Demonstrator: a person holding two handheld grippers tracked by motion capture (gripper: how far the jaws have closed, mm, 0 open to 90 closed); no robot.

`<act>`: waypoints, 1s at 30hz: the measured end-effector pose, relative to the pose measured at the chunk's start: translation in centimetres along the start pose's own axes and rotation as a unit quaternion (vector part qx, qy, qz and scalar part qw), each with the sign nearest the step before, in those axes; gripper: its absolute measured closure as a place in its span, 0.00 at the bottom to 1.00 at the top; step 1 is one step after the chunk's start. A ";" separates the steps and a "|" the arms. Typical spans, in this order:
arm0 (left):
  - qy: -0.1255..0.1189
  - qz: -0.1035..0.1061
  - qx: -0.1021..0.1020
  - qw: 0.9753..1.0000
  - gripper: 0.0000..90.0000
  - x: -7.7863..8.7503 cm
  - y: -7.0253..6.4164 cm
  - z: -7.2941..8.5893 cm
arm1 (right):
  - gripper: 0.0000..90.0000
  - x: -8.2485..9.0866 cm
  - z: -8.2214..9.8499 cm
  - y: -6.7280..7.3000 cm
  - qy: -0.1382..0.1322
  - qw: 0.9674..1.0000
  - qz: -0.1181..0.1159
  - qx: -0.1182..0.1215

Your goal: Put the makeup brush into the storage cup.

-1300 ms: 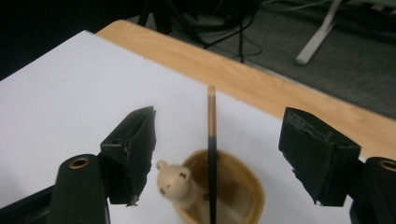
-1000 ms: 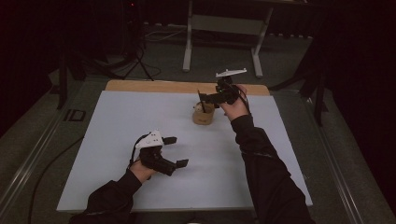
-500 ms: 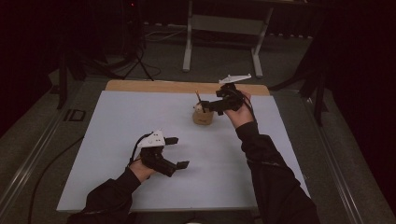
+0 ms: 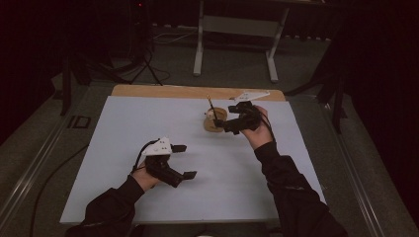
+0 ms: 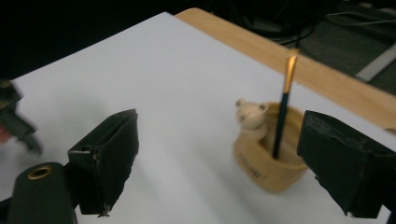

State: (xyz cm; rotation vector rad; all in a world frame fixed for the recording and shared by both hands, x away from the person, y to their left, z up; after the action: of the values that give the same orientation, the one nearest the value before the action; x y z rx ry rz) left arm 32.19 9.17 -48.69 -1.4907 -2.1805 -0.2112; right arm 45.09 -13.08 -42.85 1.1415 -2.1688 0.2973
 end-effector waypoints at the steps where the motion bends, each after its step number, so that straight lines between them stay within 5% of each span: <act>1: 0.001 0.001 -0.001 1.000 0.01 0.1 0.0 0.0 | 0.15 0.1 0.3 0.2 0.000 1.000 -0.002 0.001; 16: -0.003 0.003 -0.010 1.000 0.01 1.3 0.1 0.7 | 0.16 1.3 4.6 2.6 -0.014 0.998 -0.054 0.008; 30: 0.009 0.015 -0.023 1.000 0.01 2.8 -0.1 1.8 | 0.16 2.9 8.9 3.7 -0.008 0.996 -0.079 0.041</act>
State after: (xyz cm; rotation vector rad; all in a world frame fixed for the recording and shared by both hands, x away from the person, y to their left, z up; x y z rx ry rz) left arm 30.78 12.17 -48.88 -1.5402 -2.1511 -0.2653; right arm 36.96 -17.05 -47.34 1.3579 -2.0825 0.3104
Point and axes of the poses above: each handheld gripper's, and its own axes: x roughly backward along the jaws, z roughly out of its underside, y roughly to its left, the point moved 4 cm from there along -x, roughly forward along the jaws, and after that the axes turned 7 degrees about y, right-handed, at the moved point
